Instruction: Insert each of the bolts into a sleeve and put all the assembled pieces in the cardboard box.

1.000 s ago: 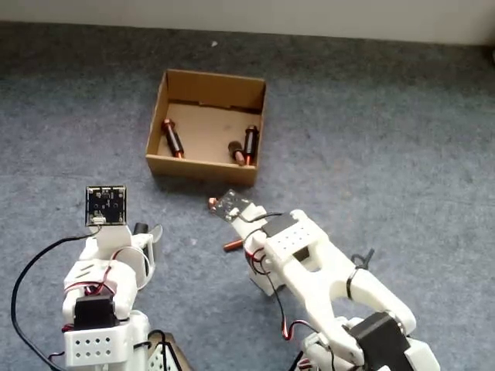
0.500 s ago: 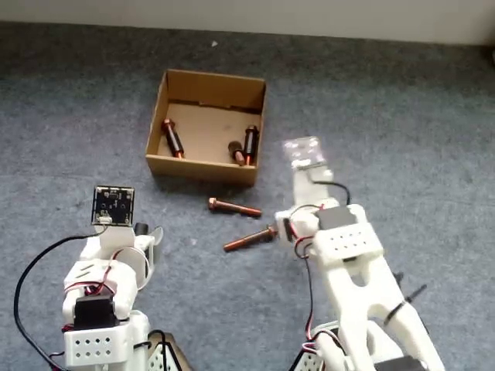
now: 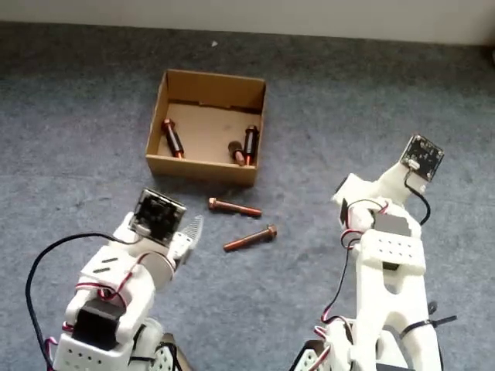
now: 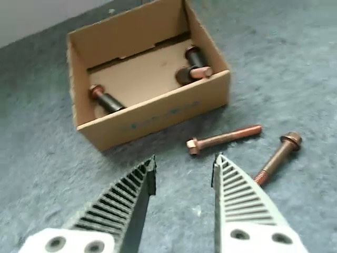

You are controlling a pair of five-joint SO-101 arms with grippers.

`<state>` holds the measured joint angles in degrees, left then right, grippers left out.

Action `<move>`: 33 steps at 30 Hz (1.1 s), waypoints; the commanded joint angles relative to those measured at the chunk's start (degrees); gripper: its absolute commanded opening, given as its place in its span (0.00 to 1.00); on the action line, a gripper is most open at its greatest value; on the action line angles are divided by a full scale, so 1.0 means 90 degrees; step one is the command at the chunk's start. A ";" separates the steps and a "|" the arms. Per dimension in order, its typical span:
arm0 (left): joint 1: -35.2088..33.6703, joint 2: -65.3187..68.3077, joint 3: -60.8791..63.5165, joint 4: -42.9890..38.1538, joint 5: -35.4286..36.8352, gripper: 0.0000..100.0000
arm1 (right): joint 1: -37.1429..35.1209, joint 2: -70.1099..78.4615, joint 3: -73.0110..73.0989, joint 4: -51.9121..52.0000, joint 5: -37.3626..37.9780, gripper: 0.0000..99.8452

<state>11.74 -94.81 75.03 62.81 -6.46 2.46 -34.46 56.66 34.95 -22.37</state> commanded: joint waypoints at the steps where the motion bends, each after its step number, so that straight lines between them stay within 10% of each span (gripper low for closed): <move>1: 0.0962 0.1011 -0.0718 -0.0127 -0.0039 0.18 | 0.0103 -0.0210 -0.0063 -0.0132 -0.0137 0.00; 14: 0.2535 0.5690 -0.2535 -0.1553 -0.0791 0.18 | 0.0464 -0.0200 -0.0015 -0.0786 -0.0303 0.00; 33: 0.2515 1.0965 -0.5162 -0.1885 -0.0918 0.18 | 0.0425 -0.0200 -0.0015 -0.0796 -0.0254 0.00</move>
<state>33.98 -0.40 34.07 45.85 -14.64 5.98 -34.46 56.92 29.14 -24.40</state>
